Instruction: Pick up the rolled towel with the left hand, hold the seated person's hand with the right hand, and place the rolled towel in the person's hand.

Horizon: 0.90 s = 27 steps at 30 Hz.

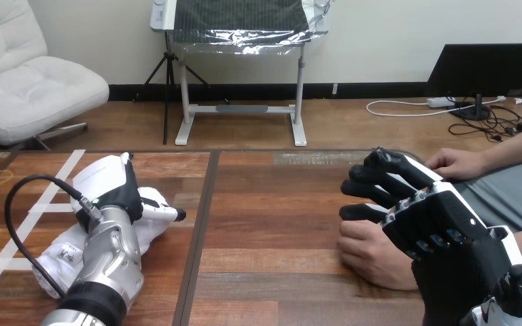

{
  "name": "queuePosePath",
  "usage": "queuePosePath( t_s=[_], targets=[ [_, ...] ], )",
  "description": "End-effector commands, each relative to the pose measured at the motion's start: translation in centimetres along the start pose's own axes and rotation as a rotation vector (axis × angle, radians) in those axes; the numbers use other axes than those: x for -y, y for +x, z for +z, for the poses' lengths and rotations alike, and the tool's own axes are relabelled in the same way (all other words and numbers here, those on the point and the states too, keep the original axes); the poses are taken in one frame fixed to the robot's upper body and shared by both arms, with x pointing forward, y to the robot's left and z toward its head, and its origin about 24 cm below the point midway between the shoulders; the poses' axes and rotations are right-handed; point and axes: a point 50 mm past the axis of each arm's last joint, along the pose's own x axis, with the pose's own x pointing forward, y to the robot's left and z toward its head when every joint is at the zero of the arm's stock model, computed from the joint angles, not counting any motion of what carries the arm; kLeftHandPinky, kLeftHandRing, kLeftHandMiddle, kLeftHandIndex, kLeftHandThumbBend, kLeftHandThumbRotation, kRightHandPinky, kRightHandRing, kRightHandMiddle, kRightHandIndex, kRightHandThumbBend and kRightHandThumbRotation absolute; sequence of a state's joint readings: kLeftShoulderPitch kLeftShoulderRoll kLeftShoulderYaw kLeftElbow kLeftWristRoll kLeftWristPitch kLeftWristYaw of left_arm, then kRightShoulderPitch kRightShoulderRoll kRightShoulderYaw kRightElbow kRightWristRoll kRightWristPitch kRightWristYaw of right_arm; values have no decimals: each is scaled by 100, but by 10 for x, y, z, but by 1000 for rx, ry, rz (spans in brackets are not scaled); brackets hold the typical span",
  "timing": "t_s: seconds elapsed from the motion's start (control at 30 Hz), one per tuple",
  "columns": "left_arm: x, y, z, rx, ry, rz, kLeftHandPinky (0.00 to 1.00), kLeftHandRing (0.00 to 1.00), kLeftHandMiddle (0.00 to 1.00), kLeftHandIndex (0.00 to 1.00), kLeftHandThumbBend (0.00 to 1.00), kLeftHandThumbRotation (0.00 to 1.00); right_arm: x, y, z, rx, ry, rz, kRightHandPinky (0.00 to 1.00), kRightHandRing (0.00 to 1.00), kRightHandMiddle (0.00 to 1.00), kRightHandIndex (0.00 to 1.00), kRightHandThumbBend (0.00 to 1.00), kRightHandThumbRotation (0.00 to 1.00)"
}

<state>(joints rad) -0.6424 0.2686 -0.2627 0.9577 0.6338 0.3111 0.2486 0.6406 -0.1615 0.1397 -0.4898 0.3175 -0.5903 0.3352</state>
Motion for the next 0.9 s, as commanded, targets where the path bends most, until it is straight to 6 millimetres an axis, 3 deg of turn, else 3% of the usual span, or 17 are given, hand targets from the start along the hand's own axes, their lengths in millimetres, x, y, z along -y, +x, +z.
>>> queuePosePath(
  t_s=[0.0,0.63,0.87],
  targets=[
    [-28,9,26,55,5,59,100,95,96,94,94,34,2,8,9,64,-17,10,68,77,78,80,88,100],
    [-30,11,29,7,58,-37,96,92,92,90,94,33,2,8,9,70,-9,13,68,77,79,80,87,100],
    [-31,12,30,-19,93,-72,87,85,84,82,92,33,2,8,9,68,-7,15,68,77,79,80,87,100]
  ],
)
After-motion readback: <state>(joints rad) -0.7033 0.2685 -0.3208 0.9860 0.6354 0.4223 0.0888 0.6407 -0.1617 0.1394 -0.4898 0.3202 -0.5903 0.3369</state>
